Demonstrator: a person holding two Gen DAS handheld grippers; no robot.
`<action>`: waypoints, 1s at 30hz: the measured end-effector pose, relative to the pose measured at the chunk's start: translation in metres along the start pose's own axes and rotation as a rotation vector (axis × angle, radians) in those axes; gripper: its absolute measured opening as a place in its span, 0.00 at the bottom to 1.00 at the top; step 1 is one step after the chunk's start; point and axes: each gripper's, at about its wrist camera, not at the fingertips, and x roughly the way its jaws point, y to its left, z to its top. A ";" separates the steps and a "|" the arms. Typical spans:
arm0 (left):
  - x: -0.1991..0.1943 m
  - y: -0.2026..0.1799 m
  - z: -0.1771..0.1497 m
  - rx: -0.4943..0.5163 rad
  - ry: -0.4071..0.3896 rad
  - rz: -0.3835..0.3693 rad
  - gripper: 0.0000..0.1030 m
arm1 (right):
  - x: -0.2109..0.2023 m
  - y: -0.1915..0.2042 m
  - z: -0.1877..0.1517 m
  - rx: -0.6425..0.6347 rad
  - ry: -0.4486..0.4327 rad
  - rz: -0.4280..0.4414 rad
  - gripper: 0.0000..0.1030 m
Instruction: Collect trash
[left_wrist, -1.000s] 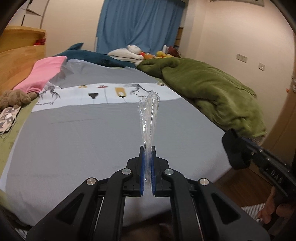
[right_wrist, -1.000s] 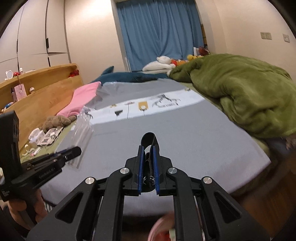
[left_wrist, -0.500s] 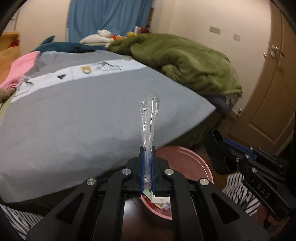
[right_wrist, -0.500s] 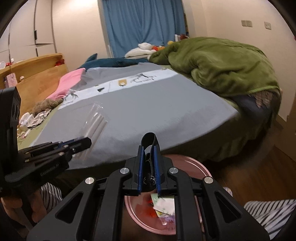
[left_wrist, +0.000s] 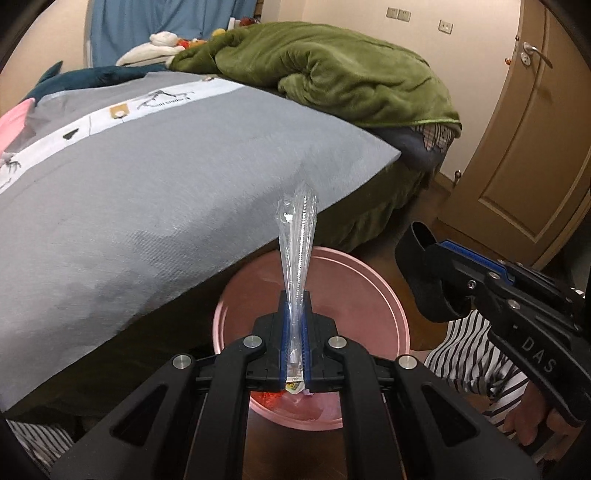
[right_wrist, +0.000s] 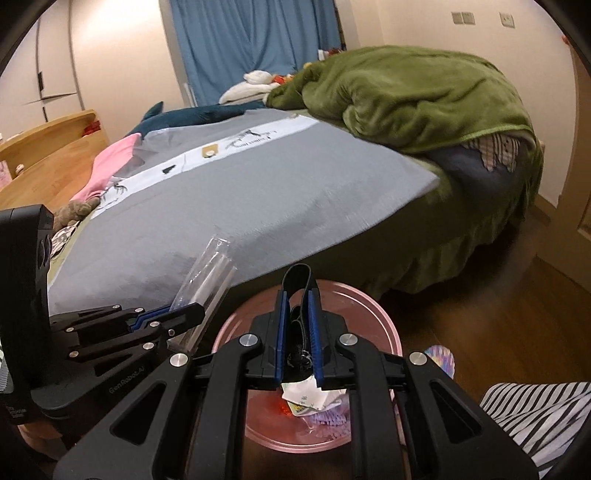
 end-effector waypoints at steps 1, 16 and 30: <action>0.005 -0.001 0.000 0.004 0.012 0.000 0.05 | 0.003 -0.003 -0.001 0.010 0.007 -0.002 0.13; 0.057 0.001 -0.005 -0.013 0.146 -0.036 0.25 | 0.055 -0.022 -0.012 0.068 0.158 -0.026 0.26; 0.036 0.033 -0.001 -0.131 0.100 0.037 0.75 | 0.052 -0.025 -0.007 0.098 0.153 -0.066 0.84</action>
